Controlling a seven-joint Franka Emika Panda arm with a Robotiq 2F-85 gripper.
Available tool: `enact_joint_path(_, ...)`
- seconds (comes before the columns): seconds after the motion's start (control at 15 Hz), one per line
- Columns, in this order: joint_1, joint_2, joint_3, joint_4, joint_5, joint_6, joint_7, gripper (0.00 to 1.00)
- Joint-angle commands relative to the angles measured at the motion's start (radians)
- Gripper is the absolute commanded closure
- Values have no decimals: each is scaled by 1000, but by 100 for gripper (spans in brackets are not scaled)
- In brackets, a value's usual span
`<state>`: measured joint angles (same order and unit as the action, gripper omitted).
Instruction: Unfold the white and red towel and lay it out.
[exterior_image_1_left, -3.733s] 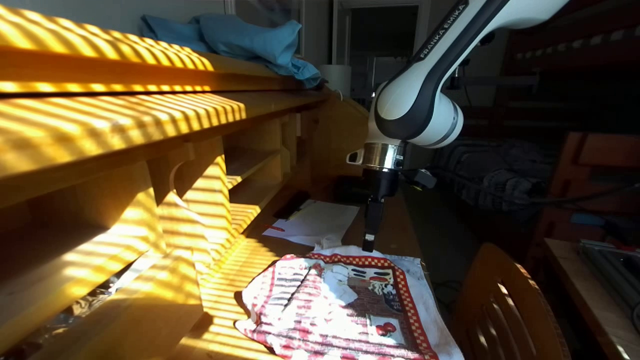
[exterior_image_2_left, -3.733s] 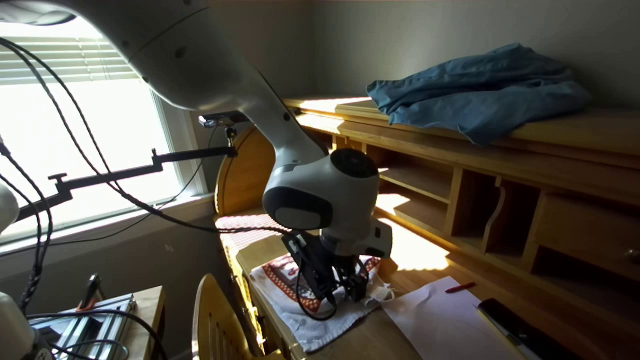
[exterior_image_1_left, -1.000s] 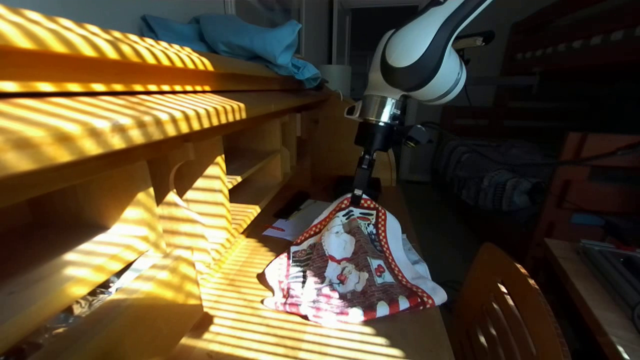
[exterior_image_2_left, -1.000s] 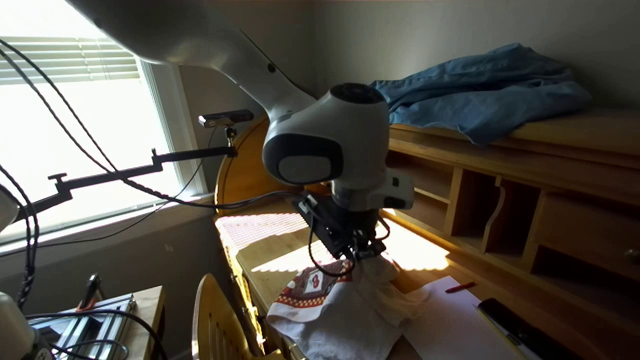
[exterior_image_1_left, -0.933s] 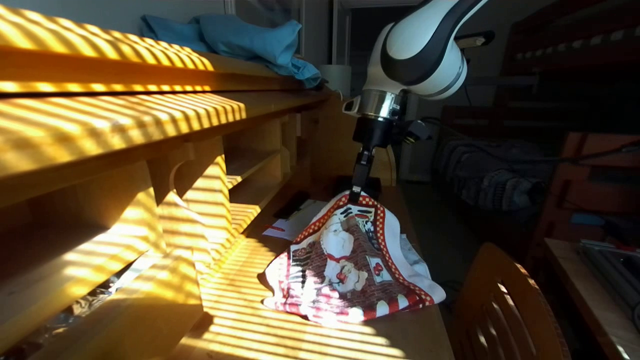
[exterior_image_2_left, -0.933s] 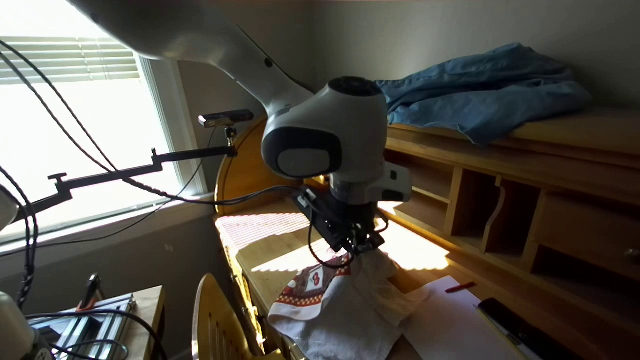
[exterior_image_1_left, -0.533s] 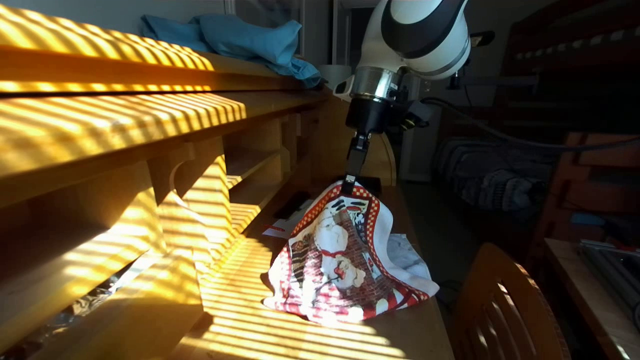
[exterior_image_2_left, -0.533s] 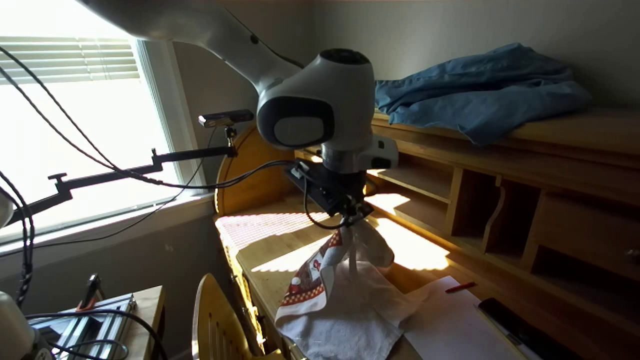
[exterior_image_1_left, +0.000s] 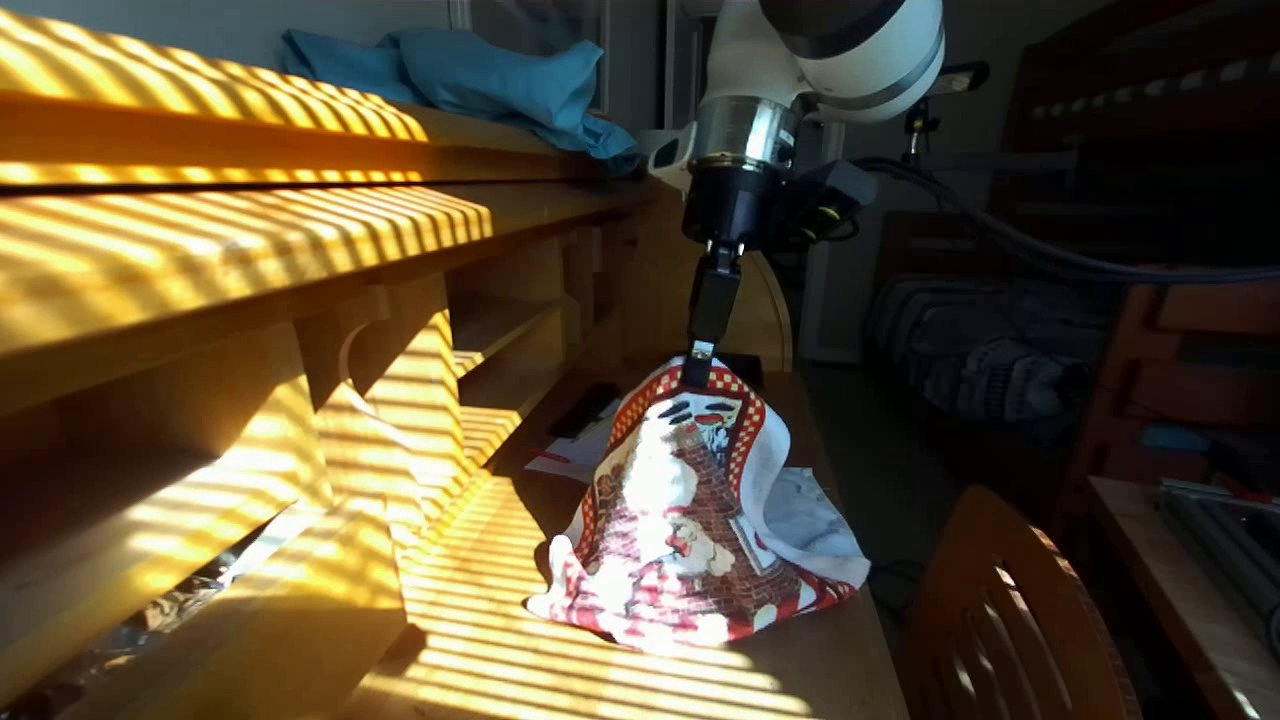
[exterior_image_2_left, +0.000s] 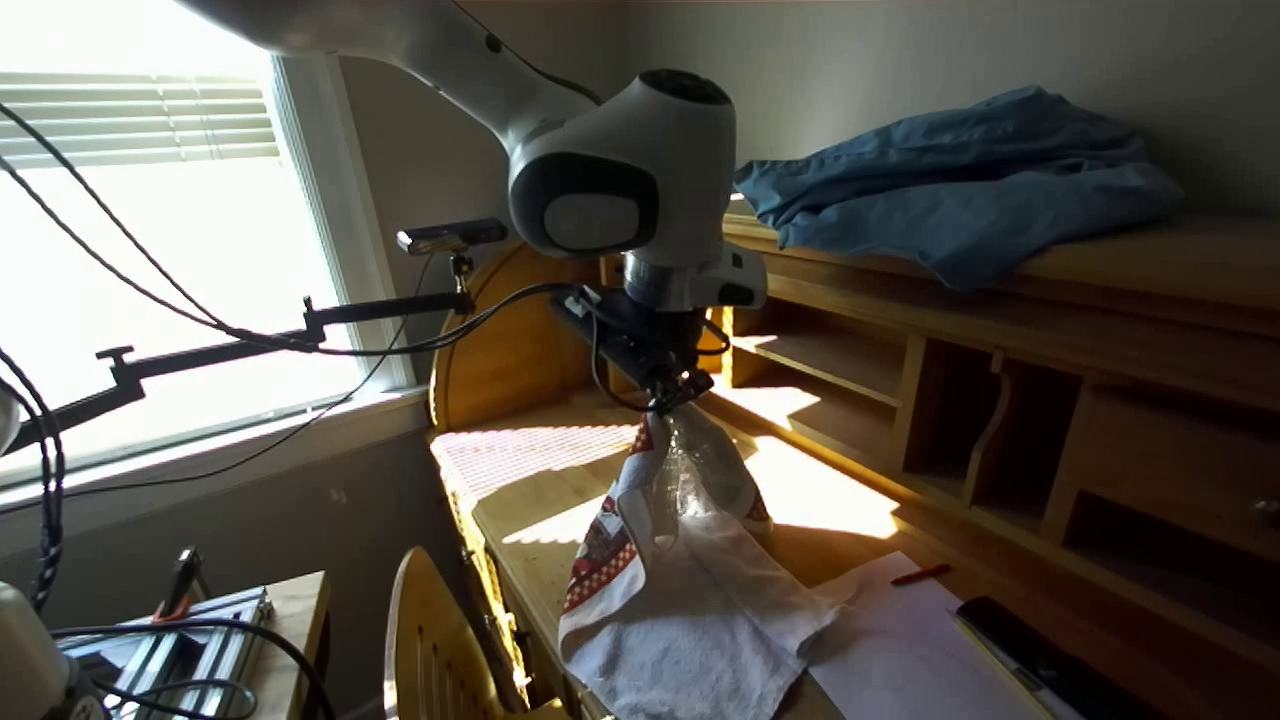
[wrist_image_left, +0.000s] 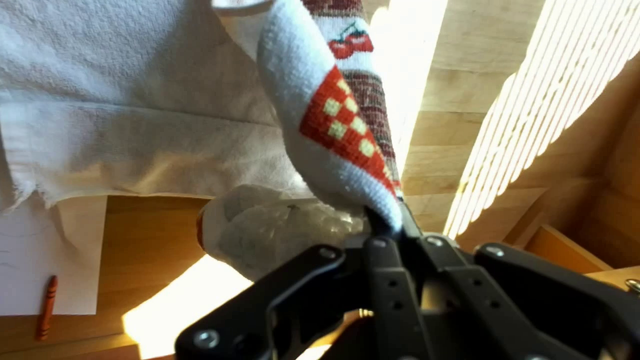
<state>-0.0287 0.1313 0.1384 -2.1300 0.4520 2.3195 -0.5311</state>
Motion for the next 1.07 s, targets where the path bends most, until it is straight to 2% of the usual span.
enact_joint_path(0.0,22,-11,4,20,31,-46,-36,98)
enact_joint_path(0.53,77,1,43,43,31,-46,-90,98)
enact_joint_path(1.0,112,9,74,31,46,-71,-82,98)
